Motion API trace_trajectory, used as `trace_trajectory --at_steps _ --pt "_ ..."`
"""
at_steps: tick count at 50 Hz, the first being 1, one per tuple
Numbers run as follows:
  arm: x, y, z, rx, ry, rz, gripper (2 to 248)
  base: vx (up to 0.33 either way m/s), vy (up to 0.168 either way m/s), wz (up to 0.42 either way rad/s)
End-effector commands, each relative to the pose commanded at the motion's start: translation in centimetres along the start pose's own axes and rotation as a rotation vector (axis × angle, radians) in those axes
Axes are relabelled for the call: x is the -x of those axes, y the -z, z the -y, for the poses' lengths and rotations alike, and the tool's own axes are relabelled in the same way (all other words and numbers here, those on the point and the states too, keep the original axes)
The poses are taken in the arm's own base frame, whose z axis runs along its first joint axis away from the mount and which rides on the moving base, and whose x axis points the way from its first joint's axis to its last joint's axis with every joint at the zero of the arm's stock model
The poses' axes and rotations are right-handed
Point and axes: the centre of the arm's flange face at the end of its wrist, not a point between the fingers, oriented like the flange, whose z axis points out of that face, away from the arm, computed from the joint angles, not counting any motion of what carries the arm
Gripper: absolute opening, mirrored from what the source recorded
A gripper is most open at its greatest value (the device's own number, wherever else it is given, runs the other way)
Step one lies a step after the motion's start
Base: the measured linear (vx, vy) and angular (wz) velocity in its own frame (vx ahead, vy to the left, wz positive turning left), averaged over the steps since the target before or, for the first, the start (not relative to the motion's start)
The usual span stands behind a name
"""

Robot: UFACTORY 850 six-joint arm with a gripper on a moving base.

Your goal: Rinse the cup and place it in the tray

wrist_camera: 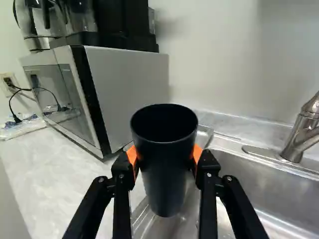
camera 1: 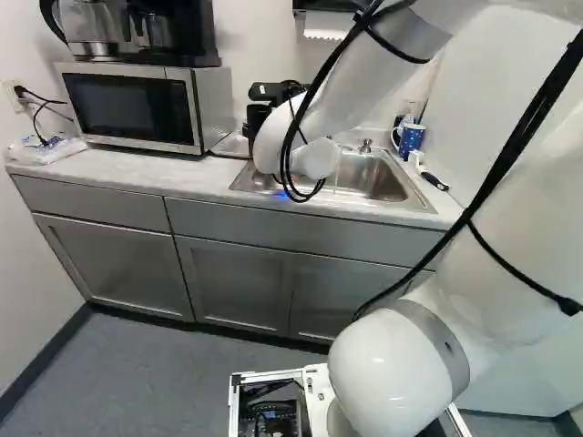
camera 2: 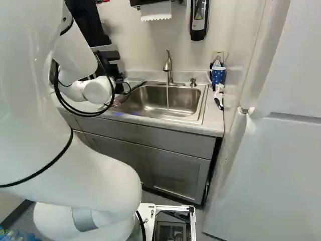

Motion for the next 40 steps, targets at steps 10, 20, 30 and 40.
trace_trajectory --at_steps 10,20,30,40 --pt "0.0 0.1 -1.4 0.034 -0.003 0.000 123 0.000 0.000 0.000" --pt "0.0 0.1 -2.9 0.068 -0.006 0.000 123 0.000 0.000 0.000" --pt "0.0 0.1 -4.3 0.101 -0.008 0.000 123 0.000 0.000 0.000" --pt "0.0 0.1 -5.8 0.135 -0.011 0.001 123 0.000 0.000 0.000"
